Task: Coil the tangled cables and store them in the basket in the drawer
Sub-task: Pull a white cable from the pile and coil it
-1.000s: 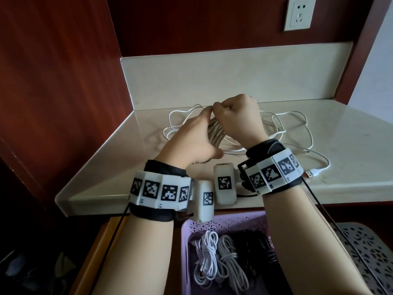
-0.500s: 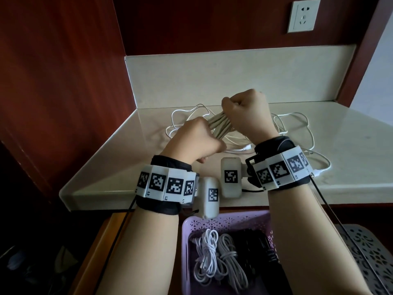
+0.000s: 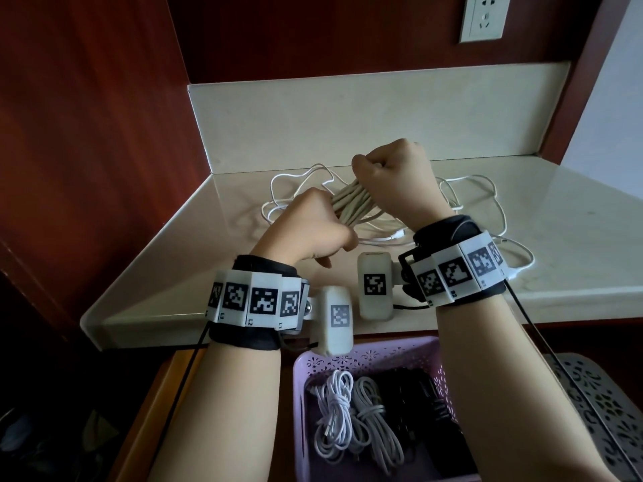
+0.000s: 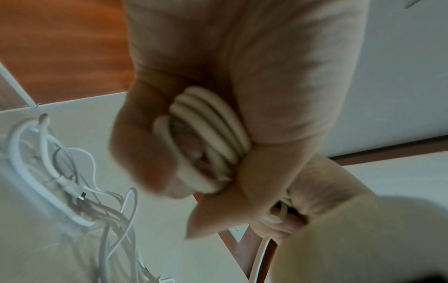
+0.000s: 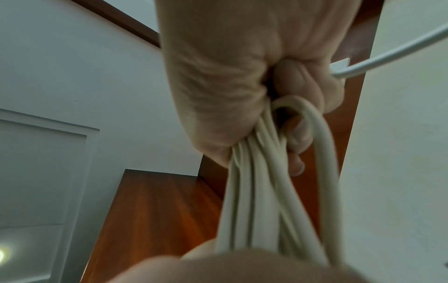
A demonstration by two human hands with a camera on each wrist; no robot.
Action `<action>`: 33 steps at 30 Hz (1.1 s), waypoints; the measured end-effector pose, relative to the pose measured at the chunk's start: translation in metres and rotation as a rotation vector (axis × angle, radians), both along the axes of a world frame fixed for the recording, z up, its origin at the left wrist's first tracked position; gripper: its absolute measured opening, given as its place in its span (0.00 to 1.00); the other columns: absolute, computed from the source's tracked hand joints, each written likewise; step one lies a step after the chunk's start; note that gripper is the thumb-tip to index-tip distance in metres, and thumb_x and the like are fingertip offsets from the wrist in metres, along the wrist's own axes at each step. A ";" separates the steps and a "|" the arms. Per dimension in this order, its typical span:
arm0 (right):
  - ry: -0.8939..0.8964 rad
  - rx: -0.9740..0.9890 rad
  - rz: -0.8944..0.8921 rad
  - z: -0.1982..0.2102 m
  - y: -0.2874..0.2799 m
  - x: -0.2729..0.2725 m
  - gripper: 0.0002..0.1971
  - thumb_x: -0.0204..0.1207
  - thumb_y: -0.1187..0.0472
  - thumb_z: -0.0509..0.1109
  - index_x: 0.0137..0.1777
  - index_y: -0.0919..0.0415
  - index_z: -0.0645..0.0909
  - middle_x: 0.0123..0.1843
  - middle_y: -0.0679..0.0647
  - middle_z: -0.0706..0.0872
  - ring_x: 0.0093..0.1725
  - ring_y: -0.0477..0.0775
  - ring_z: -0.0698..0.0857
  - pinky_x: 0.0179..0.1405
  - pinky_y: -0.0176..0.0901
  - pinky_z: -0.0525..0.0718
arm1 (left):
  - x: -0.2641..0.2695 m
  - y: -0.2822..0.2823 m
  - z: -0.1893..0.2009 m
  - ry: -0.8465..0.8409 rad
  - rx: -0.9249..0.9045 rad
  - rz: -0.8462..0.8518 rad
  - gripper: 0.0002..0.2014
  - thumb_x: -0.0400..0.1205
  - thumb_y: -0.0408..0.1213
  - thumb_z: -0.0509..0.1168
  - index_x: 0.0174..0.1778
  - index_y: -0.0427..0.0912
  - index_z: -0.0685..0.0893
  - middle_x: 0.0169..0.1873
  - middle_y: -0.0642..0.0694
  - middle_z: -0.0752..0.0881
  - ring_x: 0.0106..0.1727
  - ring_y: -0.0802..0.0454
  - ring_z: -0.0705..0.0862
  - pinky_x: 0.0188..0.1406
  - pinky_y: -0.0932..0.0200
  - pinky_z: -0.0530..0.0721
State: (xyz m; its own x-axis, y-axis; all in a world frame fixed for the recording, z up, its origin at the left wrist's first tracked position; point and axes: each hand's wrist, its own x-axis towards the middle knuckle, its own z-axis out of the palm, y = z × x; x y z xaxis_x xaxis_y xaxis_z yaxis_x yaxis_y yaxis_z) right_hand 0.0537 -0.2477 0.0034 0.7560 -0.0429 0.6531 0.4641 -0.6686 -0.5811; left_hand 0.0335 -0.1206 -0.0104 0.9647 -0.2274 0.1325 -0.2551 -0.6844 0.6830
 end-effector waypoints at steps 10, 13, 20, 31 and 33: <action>-0.011 0.016 0.015 -0.002 -0.006 0.003 0.23 0.71 0.59 0.62 0.18 0.55 0.55 0.19 0.52 0.54 0.28 0.51 0.55 0.24 0.45 0.56 | 0.000 -0.003 -0.002 -0.063 -0.024 0.029 0.09 0.70 0.22 0.66 0.36 0.41 0.76 0.24 0.43 0.82 0.17 0.52 0.82 0.16 0.64 0.78; 0.069 0.060 0.155 -0.003 -0.008 0.001 0.27 0.80 0.47 0.64 0.23 0.63 0.70 0.22 0.55 0.65 0.25 0.49 0.64 0.26 0.43 0.63 | 0.001 0.006 0.005 -0.167 0.021 0.112 0.07 0.69 0.30 0.70 0.40 0.43 0.81 0.28 0.45 0.85 0.23 0.50 0.86 0.18 0.64 0.76; 0.185 -0.090 0.161 0.002 -0.025 -0.007 0.27 0.75 0.36 0.64 0.35 0.62 0.84 0.18 0.45 0.76 0.17 0.42 0.70 0.24 0.38 0.67 | 0.007 0.042 0.013 -0.375 0.050 0.339 0.07 0.69 0.28 0.67 0.41 0.38 0.81 0.33 0.44 0.81 0.42 0.37 0.83 0.35 0.58 0.72; 0.008 -0.060 0.673 0.013 -0.029 -0.018 0.04 0.71 0.63 0.74 0.40 0.53 0.85 0.29 0.37 0.82 0.32 0.38 0.74 0.37 0.29 0.70 | -0.005 0.025 0.005 -0.106 0.562 -0.026 0.10 0.70 0.24 0.63 0.40 0.45 0.81 0.33 0.48 0.80 0.37 0.49 0.79 0.25 0.64 0.68; 0.000 -0.099 0.747 0.016 -0.025 -0.022 0.04 0.71 0.63 0.74 0.41 0.51 0.86 0.31 0.42 0.82 0.34 0.37 0.74 0.39 0.29 0.70 | -0.007 0.020 0.005 -0.064 0.606 -0.038 0.09 0.72 0.24 0.64 0.34 0.44 0.77 0.30 0.50 0.76 0.32 0.52 0.77 0.23 0.65 0.67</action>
